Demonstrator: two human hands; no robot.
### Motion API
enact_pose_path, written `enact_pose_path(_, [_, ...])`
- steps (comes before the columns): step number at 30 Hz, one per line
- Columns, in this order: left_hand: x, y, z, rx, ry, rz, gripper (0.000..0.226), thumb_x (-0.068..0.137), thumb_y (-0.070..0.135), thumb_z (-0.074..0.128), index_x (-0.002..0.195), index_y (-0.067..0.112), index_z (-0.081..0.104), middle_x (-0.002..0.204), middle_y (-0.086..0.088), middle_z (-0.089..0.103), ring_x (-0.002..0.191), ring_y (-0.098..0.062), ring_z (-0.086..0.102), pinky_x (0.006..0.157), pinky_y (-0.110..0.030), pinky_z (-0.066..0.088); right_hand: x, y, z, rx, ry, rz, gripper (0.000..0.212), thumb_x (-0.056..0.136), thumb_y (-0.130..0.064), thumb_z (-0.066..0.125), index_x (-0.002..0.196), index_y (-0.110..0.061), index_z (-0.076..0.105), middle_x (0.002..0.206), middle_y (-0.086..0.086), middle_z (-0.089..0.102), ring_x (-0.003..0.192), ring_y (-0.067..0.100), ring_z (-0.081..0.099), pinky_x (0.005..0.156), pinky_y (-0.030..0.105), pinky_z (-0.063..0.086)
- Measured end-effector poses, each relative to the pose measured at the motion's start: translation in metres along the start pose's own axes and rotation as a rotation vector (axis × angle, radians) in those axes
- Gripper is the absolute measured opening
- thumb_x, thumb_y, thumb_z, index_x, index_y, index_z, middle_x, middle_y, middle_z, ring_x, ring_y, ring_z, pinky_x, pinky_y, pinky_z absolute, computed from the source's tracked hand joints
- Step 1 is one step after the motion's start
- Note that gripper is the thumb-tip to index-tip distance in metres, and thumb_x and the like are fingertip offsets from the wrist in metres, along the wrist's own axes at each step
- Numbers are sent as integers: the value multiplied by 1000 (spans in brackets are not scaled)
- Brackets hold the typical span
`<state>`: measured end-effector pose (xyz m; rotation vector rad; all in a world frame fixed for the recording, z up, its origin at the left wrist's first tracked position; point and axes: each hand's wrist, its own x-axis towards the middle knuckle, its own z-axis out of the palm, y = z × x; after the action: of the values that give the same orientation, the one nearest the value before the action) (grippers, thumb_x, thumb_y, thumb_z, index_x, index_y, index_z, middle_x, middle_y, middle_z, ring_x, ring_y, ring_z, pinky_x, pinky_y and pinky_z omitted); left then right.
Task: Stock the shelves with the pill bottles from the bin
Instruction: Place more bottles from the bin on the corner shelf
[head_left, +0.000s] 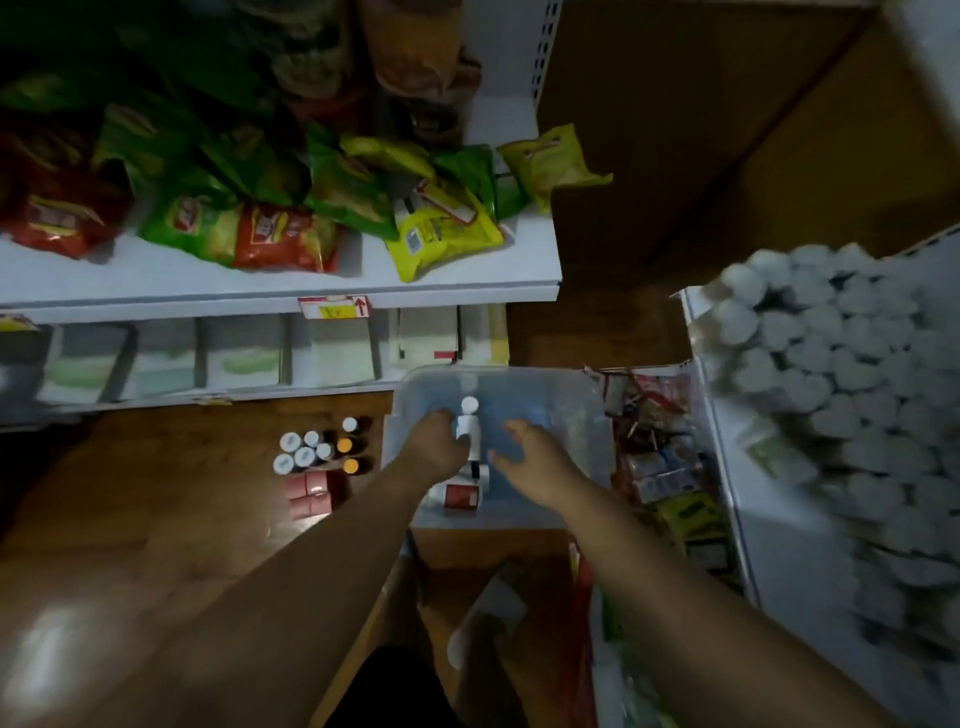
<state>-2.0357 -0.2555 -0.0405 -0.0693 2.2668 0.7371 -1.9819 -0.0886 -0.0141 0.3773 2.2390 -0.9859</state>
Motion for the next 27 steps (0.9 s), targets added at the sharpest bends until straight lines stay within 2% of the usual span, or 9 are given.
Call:
enact_pose_path(3, [46,-9,28,32,-5,-44,27,103,20,61,124,4,57,132,-21,63,124,-36,60,99,-38,47,52,15,24,40,-11,29,59,102,-34,64,153,-14,43,153,12,49,139,29,50,110,38,42])
enact_pose_path(6, [96,-21,50,16,46,-82,53,98,35,69,138,3,54,135,-18,63,127,-36,59,108,-43,47,98,29,43,83,41,63,51,102,-29,63,148,-12,48,148,12,55,131,28,56,103,35,45])
enact_pose_path(8, [121,-28,61,-54,73,-117,60,92,44,74,138,9,58,129,-14,68,122,-34,63,105,-46,51,119,41,52,91,58,74,46,102,-28,63,144,-13,51,143,10,58,126,27,60,97,32,46])
enact_pose_path(13, [142,-36,79,34,218,-146,25,98,47,59,103,24,67,95,0,69,102,-29,68,88,-41,54,138,66,63,106,115,88,46,101,-26,64,143,-11,53,143,10,58,126,27,60,102,33,46])
enact_pose_path(16, [135,-33,78,82,282,-104,27,99,48,56,101,24,68,94,-2,72,99,-29,70,87,-41,57,134,69,59,159,139,106,44,102,-23,64,142,-11,54,141,11,60,122,24,60,96,27,45])
enact_pose_path(21, [83,4,39,-382,270,136,19,97,43,70,93,24,69,81,8,69,82,-15,70,71,-28,49,97,32,23,463,237,77,29,104,-18,58,133,-15,60,120,7,69,87,11,62,69,18,47])
enact_pose_path(23, [37,28,9,-588,276,273,3,99,26,72,100,27,74,89,11,76,86,-2,71,76,-23,52,66,4,2,601,299,-13,18,105,-22,58,121,-26,66,114,2,74,93,14,68,77,23,52])
enact_pose_path(25, [-13,54,-25,-711,283,387,17,100,14,69,112,25,76,105,10,79,101,-3,72,88,-20,56,29,-28,-22,693,347,-134,16,106,-22,59,113,-32,68,103,-6,76,94,12,72,80,27,56])
enact_pose_path(27, [-56,78,-58,-820,287,449,23,99,11,70,120,19,75,112,5,79,107,-10,73,92,-25,58,-9,-61,-50,761,399,-261,20,105,-18,61,119,-28,70,104,-6,77,96,10,73,81,28,59])
